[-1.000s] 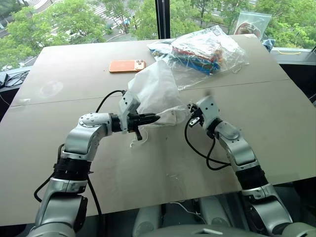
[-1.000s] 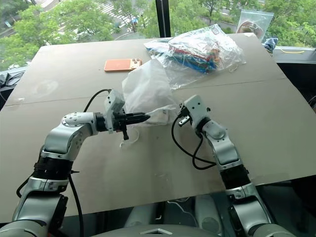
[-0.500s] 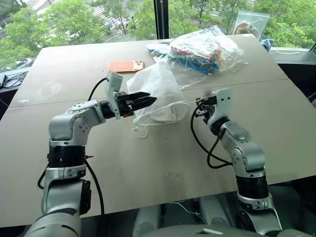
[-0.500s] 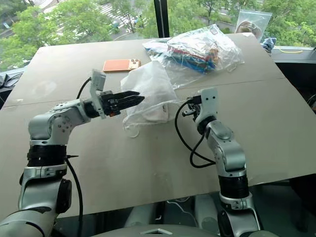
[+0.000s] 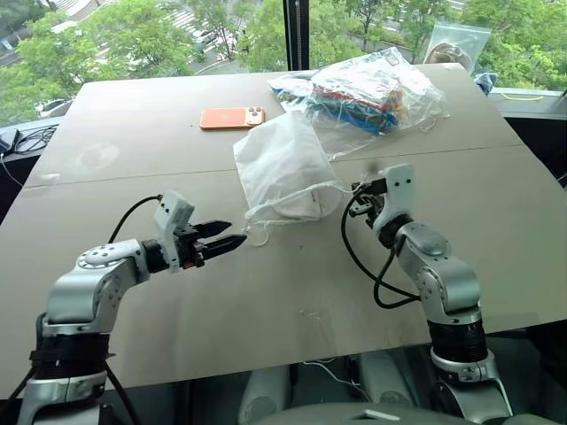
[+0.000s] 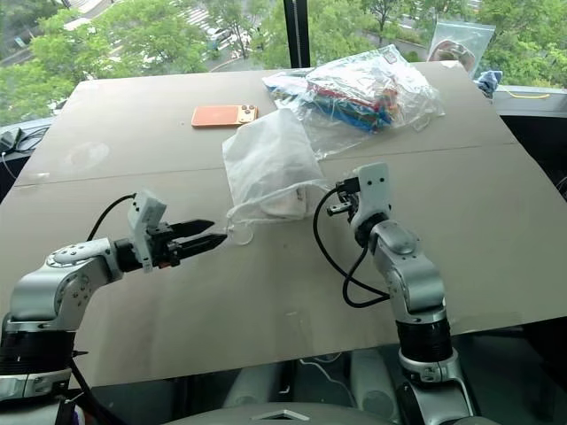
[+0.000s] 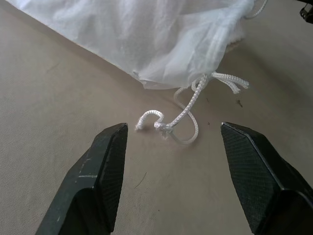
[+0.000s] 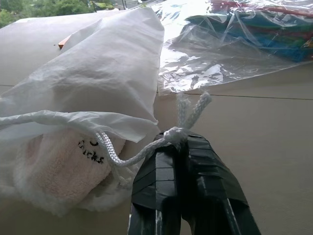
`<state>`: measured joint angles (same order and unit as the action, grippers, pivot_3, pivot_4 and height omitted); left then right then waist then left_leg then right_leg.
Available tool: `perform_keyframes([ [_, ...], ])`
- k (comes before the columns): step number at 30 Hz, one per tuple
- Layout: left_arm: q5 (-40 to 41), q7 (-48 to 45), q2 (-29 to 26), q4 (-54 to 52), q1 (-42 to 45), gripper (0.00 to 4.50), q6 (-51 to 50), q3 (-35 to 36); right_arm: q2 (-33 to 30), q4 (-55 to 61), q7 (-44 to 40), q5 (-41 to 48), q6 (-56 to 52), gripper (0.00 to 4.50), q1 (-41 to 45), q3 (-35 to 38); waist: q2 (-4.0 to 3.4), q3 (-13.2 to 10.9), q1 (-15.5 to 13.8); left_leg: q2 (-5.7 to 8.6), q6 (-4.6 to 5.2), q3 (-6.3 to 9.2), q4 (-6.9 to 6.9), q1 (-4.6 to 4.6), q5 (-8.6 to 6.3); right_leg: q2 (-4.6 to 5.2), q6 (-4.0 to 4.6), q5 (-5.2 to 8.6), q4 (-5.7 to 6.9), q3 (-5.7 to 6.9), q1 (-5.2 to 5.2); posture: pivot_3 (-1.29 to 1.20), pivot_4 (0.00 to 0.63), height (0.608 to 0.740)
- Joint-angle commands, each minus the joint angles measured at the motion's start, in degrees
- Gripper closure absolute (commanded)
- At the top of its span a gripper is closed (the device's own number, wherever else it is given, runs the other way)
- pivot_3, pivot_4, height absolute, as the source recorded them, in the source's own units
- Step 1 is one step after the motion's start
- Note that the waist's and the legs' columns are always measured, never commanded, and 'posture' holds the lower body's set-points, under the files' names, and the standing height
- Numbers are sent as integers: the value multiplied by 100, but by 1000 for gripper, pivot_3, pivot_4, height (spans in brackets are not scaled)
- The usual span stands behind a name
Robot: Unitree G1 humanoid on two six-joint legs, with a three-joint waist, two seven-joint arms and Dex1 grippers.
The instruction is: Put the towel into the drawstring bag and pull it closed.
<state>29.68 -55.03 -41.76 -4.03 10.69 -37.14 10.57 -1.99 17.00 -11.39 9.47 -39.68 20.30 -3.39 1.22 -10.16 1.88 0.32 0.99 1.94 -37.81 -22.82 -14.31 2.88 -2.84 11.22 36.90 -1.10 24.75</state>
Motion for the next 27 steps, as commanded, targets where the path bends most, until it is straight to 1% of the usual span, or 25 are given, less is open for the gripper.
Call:
perform_keyframes([
  [1, -411, 226, 147, -132, 159, 1413, 527, -306, -39, 209, -28, 90, 51, 4500, 32, 17, 0, 0, 8, 0, 0, -1, 0, 0, 0, -1, 0, 0, 0, 0, 0, 0, 150, 740],
  [3, -665, 513, 344, 31, 290, 1413, 775, -436, -61, 223, -27, 106, 30, 4500, 54, 39, 0, 0, 8, 5, 0, -2, 0, 0, 0, -2, 0, 0, 0, -1, 0, 0, 150, 740],
  [4, -773, 564, 388, 107, 322, 1803, 901, -501, -74, 234, -24, 107, 25, 4500, 57, 45, 1, 0, 8, 5, 0, -2, 0, 0, 0, -2, -1, -1, 0, -1, 0, 0, 150, 740],
  [5, -904, 562, 420, 170, 327, 1928, 1124, -579, -86, 247, -18, 108, 19, 4500, 60, 51, 2, 1, 9, 8, 0, -2, 0, 0, 0, -2, -1, -1, 0, -1, 0, 0, 150, 740],
  [7, -935, 620, 532, 254, 353, 2464, 1268, -576, -91, 268, -1, 119, 5, 4500, 66, 72, 1, 0, 31, 11, 0, -5, 0, 1, 0, -2, -1, -1, 0, -4, 0, 0, 150, 740],
  [8, -939, 601, 549, 294, 368, 3069, 1325, -578, -100, 281, 7, 123, -2, 4500, 72, 79, 1, 1, 34, 11, 1, -7, 1, 1, 0, -2, -1, -1, 0, -6, 1, 0, 150, 740],
  [9, -938, 587, 571, 340, 380, 3426, 1398, -555, -109, 295, 14, 130, -9, 4500, 80, 91, 1, 1, 36, 10, 1, -7, 1, 1, 0, -2, -1, -1, 0, -5, 1, 0, 150, 740],
  [10, -870, 519, 560, 408, 407, 3996, 1428, -483, -117, 304, 32, 143, -9, 4500, 104, 140, 1, 0, 37, 10, 1, -6, 1, 0, 0, -2, -1, -1, 0, -5, 1, 0, 150, 740],
  [11, -816, 450, 529, 476, 431, 4346, 1454, -423, -132, 303, 46, 148, 1, 4500, 134, 187, 1, 1, 37, 9, 1, -5, 1, 1, 0, -3, -1, -1, 0, -4, 2, 0, 150, 740],
  [14, -721, 333, 447, 650, 538, 4346, 1501, -265, -153, 252, 119, 165, 75, 4500, 261, 352, 1, 0, 34, 8, 1, -4, 0, 0, 0, -4, -1, -1, 1, -2, 1, 0, 150, 740],
  [17, -749, 373, 354, 911, 910, 4346, 1776, -36, -250, 192, 216, 146, 182, 4500, 543, 593, 1, 0, 33, 9, 1, -4, 0, 0, 0, -4, -1, -1, 1, -2, 1, 0, 150, 740],
  [18, -735, 485, 355, 1022, 1139, 4346, 1833, 72, -286, 177, 278, 139, 233, 4500, 670, 706, 1, 0, 24, 10, 1, -4, 0, -1, 0, -4, -1, -1, 1, -2, 1, 0, 150, 740],
  [22, -950, 1289, 397, 1764, 2537, 4346, 2408, 437, -611, 155, 422, 185, 372, 4500, 1449, 1211, 1, -3, -31, 15, 0, 8, -19, -16, 0, -5, -2, -1, 3, 18, 2, 0, 150, 740],
  [24, -1208, 1791, 416, 2268, 3284, 4346, 2779, 482, -874, 48, 478, 172, 400, 4500, 1978, 1408, 1, -3, -42, 18, 1, 8, -24, -16, 0, -3, -2, -2, 2, 15, 0, 0, 150, 740],
  [27, -1495, 2233, 416, 2904, 4020, 4346, 3212, 462, -1205, -135, 493, 153, 411, 4500, 2556, 1550, 1, -1, -37, 26, 1, 3, -25, -14, -1, 2, -3, -3, 3, 10, -2, 0, 150, 740],
])
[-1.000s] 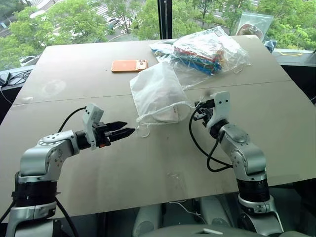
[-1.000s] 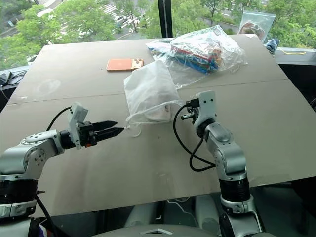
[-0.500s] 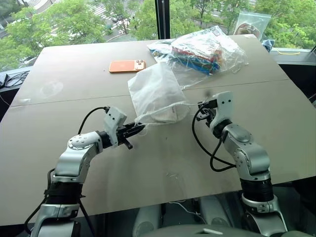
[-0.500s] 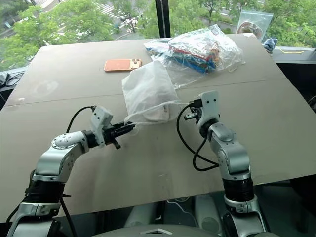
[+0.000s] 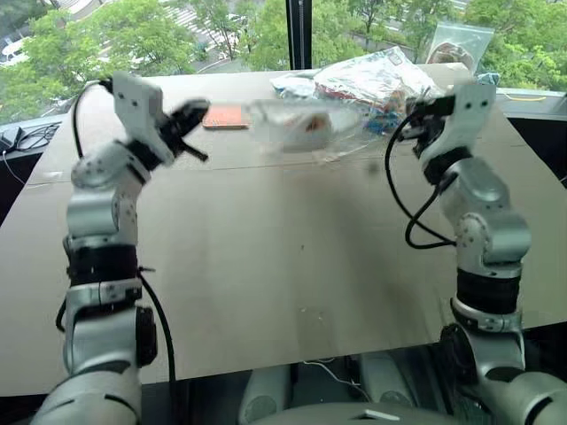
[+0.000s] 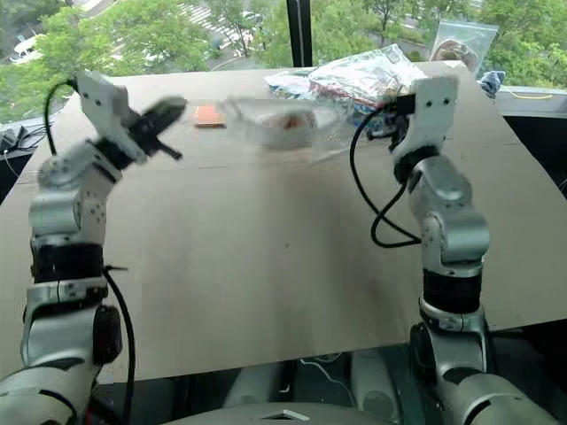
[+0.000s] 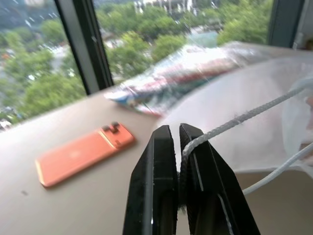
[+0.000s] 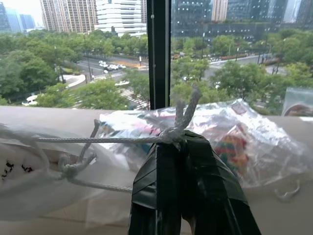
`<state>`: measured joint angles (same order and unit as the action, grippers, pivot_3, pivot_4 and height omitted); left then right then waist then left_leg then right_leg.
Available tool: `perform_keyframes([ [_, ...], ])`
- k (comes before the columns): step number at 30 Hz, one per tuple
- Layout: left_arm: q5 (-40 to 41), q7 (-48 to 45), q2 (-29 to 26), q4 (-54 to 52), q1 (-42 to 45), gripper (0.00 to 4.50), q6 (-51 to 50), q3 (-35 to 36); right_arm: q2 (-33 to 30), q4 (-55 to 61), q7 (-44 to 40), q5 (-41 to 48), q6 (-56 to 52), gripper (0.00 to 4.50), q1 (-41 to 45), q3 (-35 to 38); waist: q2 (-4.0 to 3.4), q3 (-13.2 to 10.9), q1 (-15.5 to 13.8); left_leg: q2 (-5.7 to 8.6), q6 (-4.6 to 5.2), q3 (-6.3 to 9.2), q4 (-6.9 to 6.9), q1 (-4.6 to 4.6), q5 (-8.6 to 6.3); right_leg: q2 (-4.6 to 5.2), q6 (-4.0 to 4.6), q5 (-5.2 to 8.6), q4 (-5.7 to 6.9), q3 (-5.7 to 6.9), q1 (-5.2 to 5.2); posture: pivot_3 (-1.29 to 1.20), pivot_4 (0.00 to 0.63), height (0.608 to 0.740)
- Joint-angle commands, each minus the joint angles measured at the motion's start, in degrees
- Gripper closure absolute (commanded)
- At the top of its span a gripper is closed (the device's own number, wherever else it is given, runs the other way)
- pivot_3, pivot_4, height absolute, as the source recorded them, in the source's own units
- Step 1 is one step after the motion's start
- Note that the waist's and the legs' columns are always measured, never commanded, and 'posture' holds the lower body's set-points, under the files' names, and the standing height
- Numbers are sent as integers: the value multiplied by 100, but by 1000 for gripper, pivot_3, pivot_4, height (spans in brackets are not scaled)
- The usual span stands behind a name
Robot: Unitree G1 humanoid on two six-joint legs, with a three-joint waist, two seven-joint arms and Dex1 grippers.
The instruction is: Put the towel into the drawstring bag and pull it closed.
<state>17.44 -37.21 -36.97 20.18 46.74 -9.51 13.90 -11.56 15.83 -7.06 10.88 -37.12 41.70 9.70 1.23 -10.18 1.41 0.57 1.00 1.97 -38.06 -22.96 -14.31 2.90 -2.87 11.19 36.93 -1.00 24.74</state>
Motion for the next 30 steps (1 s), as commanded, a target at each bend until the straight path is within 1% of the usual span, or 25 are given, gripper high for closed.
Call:
perform_keyframes([
  [1, -369, 618, -73, 727, 653, 4346, 597, 127, -375, -97, 61, -3, 168, 4500, 620, 292, 0, 1, 18, 0, 0, -3, 8, 3, 0, 0, 0, 0, -4, -3, 0, 0, 150, 740],
  [3, -541, 971, -132, 1290, 1094, 4346, 800, 148, -699, -315, 171, -142, 139, 4500, 962, 411, 0, 1, 46, 0, 0, -5, 16, -1, 0, 1, 0, 1, -4, -2, 6, 0, 150, 740],
  [5, -696, 1196, -257, 1840, 1301, 4346, 1011, 155, -1013, -540, 390, -320, 157, 4500, 1109, 595, 0, 1, 58, 0, 0, -8, 21, -6, 0, 1, 0, 1, -6, 0, 13, 0, 150, 740],
  [7, -823, 1487, -407, 2362, 1366, 4346, 1192, 219, -1305, -696, 585, -444, 162, 4500, 1112, 805, 0, 1, 69, 0, 0, -12, 30, -6, 0, 2, 0, 1, -12, -1, 13, 0, 150, 740],
  [10, -767, 1897, -581, 3003, 1483, 4346, 1229, 415, -1683, -748, 722, -496, 140, 4500, 1019, 1044, 0, 1, 93, 1, 1, -15, 39, -5, -1, 7, 0, 1, -15, -8, 16, 0, 150, 740],
  [14, -691, 2071, -769, 3520, 1492, 4346, 1338, 465, -2158, -775, 790, -580, 132, 4500, 843, 1218, 1, 0, 82, 1, 2, -15, 41, -9, -1, 7, 0, 1, -15, -2, 18, 0, 150, 740],
  [17, -632, 2214, -877, 3794, 1480, 4346, 1398, 521, -2380, -819, 763, -524, 132, 4500, 678, 1283, 2, 0, 78, 1, 2, -17, 41, -11, -1, 8, 0, 1, -17, -1, 18, 0, 150, 740],
  [19, -515, 1941, -808, 3735, 1423, 4346, 1431, 513, -2469, -787, 660, -449, 143, 4500, 573, 1254, 1, 0, 78, 1, 2, -18, 41, -11, -1, 8, -1, 1, -16, -1, 17, 0, 150, 740],
  [21, -199, 1395, -616, 3486, 1330, 4346, 1271, 558, -2500, -690, 408, -252, 98, 4500, 455, 1186, 1, 0, 78, 1, 2, -19, 41, -11, -1, 8, 0, 1, -16, -1, 18, 0, 150, 740],
  [22, 30, 1006, -466, 3145, 1163, 4346, 1064, 539, -2472, -550, 139, -9, 2, 4500, 327, 1129, 1, 0, 80, 1, 2, -22, 41, -11, -1, 8, 0, 1, -16, -1, 18, 0, 150, 740],
  [23, 325, 417, -256, 2456, 704, 4346, 880, 413, -2461, -170, -329, 352, -180, 4500, -27, 954, 1, 1, 83, 1, 2, -23, 41, -11, -1, 8, 0, 1, -17, -1, 17, 0, 150, 740],
  [24, 665, 50, -69, 1525, 70, 4346, 340, 249, -2494, 326, -880, 681, -223, 4500, -576, 682, 0, 8, 83, -1, 2, -23, 42, -10, -1, 8, -1, 2, -17, -3, 17, 0, 150, 740],
  [26, 1115, -269, 118, 33, -954, 4346, -459, 5, -2552, 1062, -1515, 1120, -343, 4500, -1440, 334, -5, 25, 94, -19, 2, -16, 73, 4, -1, 10, -3, 4, -21, -7, 0, 0, 150, 740],
  [27, 1338, -292, 171, -655, -1487, 4346, -869, -80, -2582, 1361, -1690, 1179, -338, 4500, -1959, 161, -4, 24, 103, -26, 3, -18, 69, 5, -2, 12, -15, 13, -19, -12, -4, 0, 150, 740],
  [29, 1568, -280, 229, -1426, -2050, 4346, -1345, -104, -2610, 1657, -1834, 1211, -339, 4500, -2497, 17, 2, 17, 103, -28, 11, -20, 63, -20, -7, 14, -16, 13, -18, -18, 19, 0, 150, 740],
  [30, 1724, -515, 192, -1857, -2452, 4453, -1480, -131, -2703, 1749, -1970, 1072, -149, 4193, -2931, -96, 4, 16, 96, -26, 12, -18, 46, -46, -7, 14, -17, 11, -12, -18, 44, 0, 150, 740],
])
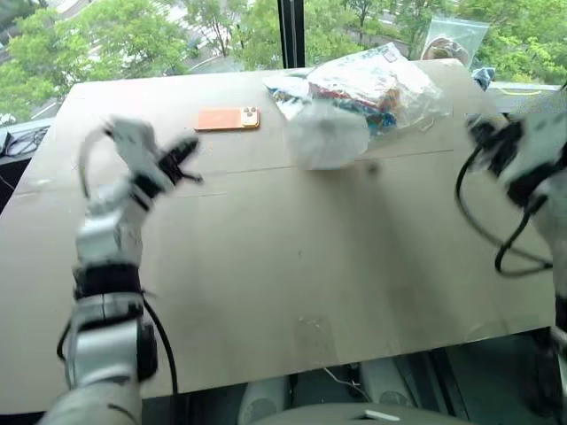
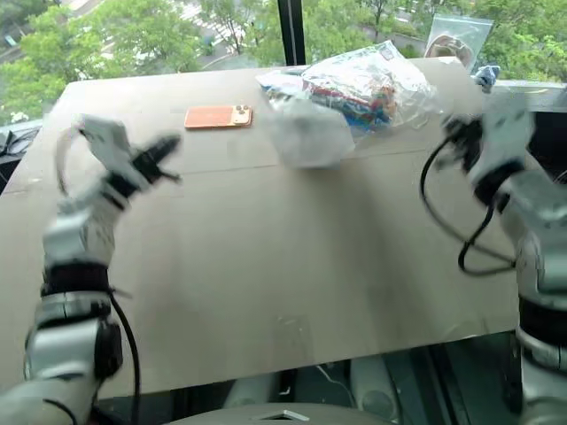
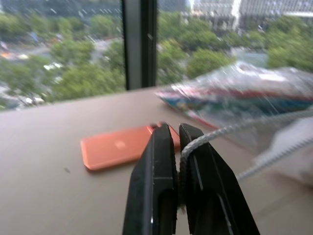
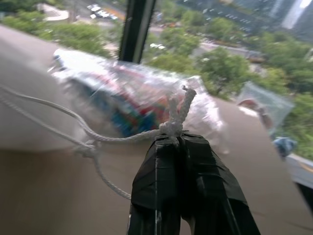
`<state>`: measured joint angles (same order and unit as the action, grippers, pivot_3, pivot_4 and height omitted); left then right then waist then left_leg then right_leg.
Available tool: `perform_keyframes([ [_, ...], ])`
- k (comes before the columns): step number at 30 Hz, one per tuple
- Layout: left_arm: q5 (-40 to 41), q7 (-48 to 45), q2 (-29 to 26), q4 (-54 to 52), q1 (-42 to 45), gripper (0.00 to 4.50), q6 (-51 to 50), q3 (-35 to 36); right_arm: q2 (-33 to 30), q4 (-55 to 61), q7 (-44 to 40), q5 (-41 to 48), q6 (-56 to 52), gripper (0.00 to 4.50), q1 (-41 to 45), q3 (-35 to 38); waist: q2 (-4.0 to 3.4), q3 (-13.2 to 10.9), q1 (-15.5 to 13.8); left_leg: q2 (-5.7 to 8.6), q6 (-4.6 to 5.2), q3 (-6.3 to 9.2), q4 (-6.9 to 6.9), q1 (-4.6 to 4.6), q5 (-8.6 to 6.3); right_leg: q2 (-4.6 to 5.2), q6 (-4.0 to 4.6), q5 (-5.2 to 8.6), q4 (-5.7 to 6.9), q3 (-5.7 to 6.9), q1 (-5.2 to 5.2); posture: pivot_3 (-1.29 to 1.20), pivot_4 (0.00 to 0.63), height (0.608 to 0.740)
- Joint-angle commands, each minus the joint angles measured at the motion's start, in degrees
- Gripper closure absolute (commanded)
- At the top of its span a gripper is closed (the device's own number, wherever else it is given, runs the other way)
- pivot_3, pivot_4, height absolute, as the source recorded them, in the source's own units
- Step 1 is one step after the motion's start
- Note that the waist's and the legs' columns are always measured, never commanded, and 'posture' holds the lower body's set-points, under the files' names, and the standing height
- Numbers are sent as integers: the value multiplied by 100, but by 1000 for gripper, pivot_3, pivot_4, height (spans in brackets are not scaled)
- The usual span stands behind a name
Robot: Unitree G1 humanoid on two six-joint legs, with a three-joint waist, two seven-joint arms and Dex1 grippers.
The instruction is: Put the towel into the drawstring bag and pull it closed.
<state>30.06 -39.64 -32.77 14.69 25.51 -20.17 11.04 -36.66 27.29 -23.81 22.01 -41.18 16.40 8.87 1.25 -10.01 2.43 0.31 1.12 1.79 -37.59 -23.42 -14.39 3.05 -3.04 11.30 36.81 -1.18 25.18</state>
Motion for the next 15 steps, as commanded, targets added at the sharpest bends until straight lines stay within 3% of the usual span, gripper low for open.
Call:
perform_keyframes([
  [1, 555, -451, -282, -1616, -627, 4142, -526, 133, -248, 656, -379, -132, 378, 3850, -728, -64, 4, -3, -24, 1, 0, 6, -50, -52, 0, -1, 0, 0, 16, 3, 46, 0, 150, 740],
  [2, 654, -694, -393, -1921, -981, 3832, -652, 119, -318, 750, -527, -182, 520, 3393, -1166, -44, 3, -3, -31, 1, 0, 12, -64, -50, -1, -1, 1, 0, 24, 9, 40, 0, 150, 740],
  [3, 735, -902, -518, -2154, -1285, 3713, -760, 133, -377, 848, -656, -190, 618, 3217, -1545, 24, 2, -3, -48, 1, 1, 11, -65, -38, -1, -2, 1, -1, 24, 9, 30, 0, 150, 740],
  [5, 745, -1189, -779, -2394, -1800, 2822, -801, 234, -450, 1060, -903, -112, 792, 2311, -2232, 349, -3, -2, -63, 1, 2, 12, -67, -16, -2, -5, 2, 1, 18, 11, 5, 0, 150, 740],
  [7, 740, -1401, -990, -2491, -2253, 1846, -767, 403, -488, 1297, -1125, 40, 895, 1283, -2832, 712, -15, -10, -84, -2, 8, 6, -60, 65, -6, -6, 14, 23, 3, 11, -74, 0, 150, 740],
  [10, 761, -1621, -1167, -2713, -2890, 634, -748, 712, -337, 1723, -1396, 449, 943, 54, -3553, 1293, -15, -11, -87, -17, 10, 3, -73, 84, -7, -13, -2, 33, -1, 12, -93, 0, 150, 740],
  [11, 769, -1632, -1196, -2795, -3029, 57, -757, 793, -267, 1814, -1420, 585, 942, 0, -3700, 1463, -12, -9, -89, -28, 10, -1, -76, 95, -7, -17, -2, 34, -2, 12, -102, 0, 150, 740],
  [15, 815, -1565, -1205, -3086, -3352, 16, -816, 1097, -162, 2035, -1461, 659, 1064, 0, -4090, 1870, -10, -8, -148, -48, 8, -5, -80, 108, -8, -17, -2, 34, -5, 17, -111, 0, 150, 740],
])
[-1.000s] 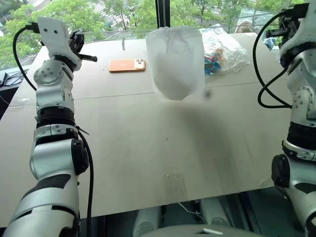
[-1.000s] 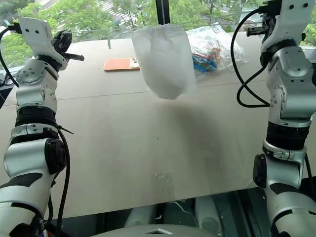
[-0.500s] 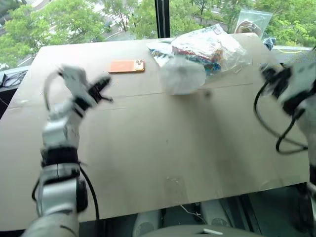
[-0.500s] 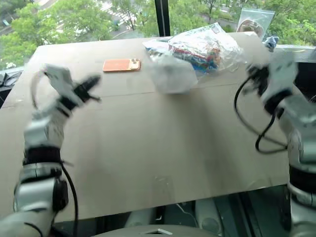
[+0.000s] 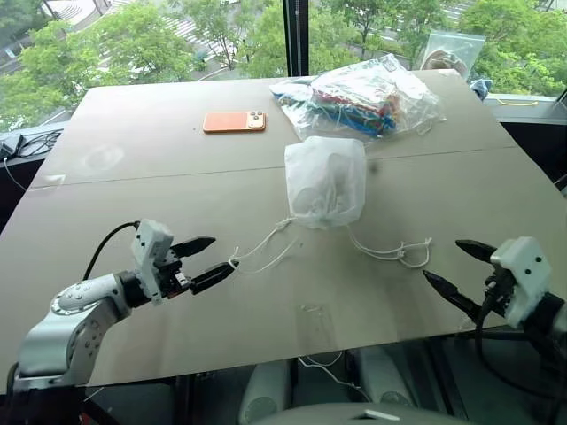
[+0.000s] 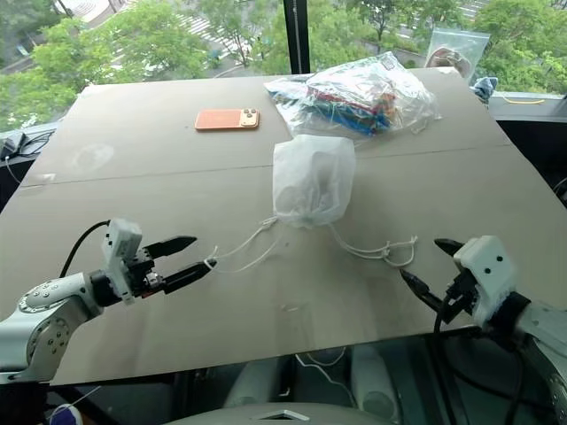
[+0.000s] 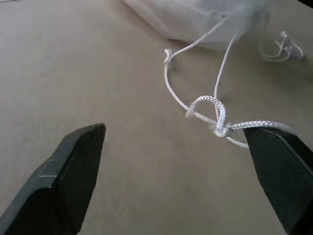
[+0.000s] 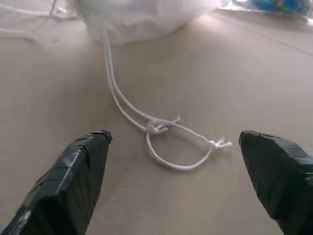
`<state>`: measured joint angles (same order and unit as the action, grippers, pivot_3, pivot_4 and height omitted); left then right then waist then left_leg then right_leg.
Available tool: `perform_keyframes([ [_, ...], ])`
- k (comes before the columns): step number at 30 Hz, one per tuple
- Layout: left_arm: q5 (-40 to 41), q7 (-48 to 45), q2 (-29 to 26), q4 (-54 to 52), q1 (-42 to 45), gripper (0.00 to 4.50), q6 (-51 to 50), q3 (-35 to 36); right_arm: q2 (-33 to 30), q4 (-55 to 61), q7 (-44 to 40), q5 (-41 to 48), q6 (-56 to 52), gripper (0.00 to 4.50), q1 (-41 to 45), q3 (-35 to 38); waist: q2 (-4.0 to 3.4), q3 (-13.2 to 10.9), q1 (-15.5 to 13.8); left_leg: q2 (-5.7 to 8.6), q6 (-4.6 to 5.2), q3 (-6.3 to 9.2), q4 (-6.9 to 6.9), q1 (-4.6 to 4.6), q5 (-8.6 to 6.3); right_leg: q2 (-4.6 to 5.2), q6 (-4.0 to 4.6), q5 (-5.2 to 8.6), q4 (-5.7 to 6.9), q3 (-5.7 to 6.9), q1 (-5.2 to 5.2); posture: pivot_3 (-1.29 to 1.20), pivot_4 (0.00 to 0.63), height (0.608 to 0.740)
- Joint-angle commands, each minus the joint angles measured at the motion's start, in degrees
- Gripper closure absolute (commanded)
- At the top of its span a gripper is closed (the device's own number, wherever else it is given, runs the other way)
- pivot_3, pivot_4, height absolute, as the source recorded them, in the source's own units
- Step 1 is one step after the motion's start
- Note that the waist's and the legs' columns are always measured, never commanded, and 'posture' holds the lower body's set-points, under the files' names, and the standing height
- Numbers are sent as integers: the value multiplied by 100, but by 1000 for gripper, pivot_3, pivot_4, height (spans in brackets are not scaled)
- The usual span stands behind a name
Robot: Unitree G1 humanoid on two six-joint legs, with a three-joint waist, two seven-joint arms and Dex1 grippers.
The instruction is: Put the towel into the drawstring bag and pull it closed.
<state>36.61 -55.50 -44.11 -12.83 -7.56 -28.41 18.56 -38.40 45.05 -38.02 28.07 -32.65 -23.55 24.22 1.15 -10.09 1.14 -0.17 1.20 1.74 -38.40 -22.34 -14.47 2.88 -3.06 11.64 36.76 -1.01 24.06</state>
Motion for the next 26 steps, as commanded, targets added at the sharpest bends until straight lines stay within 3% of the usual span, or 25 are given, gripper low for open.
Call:
perform_keyframes([
  [1, 179, 93, -42, -380, -45, 16, -2, 408, 21, 271, -7, -64, 317, 0, -120, 367, 0, 0, -35, -1, 0, 0, 0, 0, 0, 2, 0, 0, 0, 0, 0, 0, 150, 740],
  [8, 55, 852, 69, -223, 259, 16, -326, 502, 22, 38, 208, -395, 605, 0, 90, 339, 1, 0, -54, 6, -1, -6, 4, -11, -1, -3, 1, 0, -3, 2, 5, 0, 150, 740],
  [10, -500, -60, -464, -500, -651, 16, 80, -38, 17, -102, 195, -428, 653, 0, 213, 272, 10, 5, -27, 9, -1, -5, 5, -18, -1, -5, 1, -1, -5, 2, 11, 0, 150, 740],
  [12, -304, -783, -758, -926, -1368, 16, 98, -15, -7, -216, 169, -484, 718, 0, 297, 252, 12, 6, 45, 6, -2, -29, 17, -10, -10, -9, 2, -1, -11, -19, 17, 0, 150, 740],
  [15, 437, -101, -477, -628, -614, 16, -366, 578, 30, -233, 180, -419, 692, 0, 383, 227, -14, 0, -101, 4, 10, -35, 16, -15, -26, -1, 9, 5, -20, -18, 18, 0, 150, 740],
  [21, 588, 265, -292, -508, 46, 16, -470, 847, 64, -263, 70, -453, 869, 0, 406, 196, -11, 3, -187, 1, 9, -9, 3, -32, -26, -12, 9, 5, -20, 9, 18, 0, 150, 740],
  [26, 555, 397, -169, -537, 11, 16, -502, 842, 46, -277, 33, -493, 896, 0, 264, 269, -6, 4, -148, 2, 9, -25, 5, -33, -27, -11, 8, 4, -26, -4, 18, 0, 150, 740],
])
